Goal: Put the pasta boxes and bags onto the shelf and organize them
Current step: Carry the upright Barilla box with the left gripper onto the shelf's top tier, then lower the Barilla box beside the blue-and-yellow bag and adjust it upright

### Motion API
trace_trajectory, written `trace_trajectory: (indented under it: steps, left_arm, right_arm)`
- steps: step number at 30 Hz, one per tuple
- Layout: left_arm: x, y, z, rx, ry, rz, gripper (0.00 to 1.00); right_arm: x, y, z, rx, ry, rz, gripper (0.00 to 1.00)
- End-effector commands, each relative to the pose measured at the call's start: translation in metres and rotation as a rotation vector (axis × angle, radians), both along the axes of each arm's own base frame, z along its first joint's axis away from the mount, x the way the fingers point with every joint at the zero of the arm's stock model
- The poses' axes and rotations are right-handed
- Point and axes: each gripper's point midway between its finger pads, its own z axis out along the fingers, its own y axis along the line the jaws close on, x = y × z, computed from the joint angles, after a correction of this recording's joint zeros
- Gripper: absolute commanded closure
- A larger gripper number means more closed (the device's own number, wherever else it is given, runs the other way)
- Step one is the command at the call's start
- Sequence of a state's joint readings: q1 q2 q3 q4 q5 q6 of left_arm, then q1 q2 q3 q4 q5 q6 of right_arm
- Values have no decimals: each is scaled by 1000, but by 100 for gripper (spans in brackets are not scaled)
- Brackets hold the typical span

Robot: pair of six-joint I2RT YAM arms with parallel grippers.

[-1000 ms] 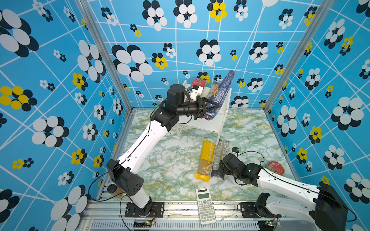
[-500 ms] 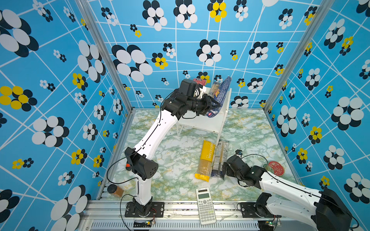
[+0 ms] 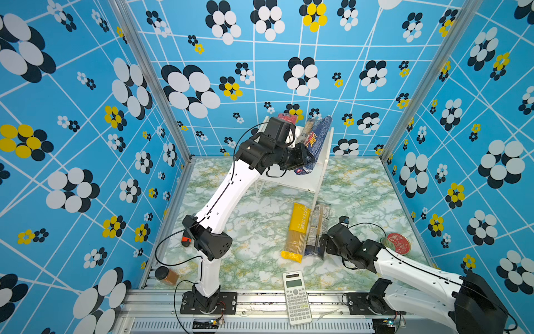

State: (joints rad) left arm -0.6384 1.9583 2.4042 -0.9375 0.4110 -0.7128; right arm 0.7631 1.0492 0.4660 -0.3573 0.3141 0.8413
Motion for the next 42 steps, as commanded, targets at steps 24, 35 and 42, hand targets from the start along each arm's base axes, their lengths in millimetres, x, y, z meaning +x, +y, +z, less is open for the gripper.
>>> trace_trajectory:
  steps: [24, 35, 42]
  left_arm:
    - [24, 4, 17, 77, -202, 83, 100]
    - [39, 22, 11, 171, -241, 174, 100]
    - [52, 34, -2, 213, -218, 211, 99]
  right_arm:
    - [-7, -9, -12, -19, 21, -3, 1]
    - [-7, -9, -13, -19, 23, -3, 1]
    - [-7, -10, -14, -21, 26, -3, 1]
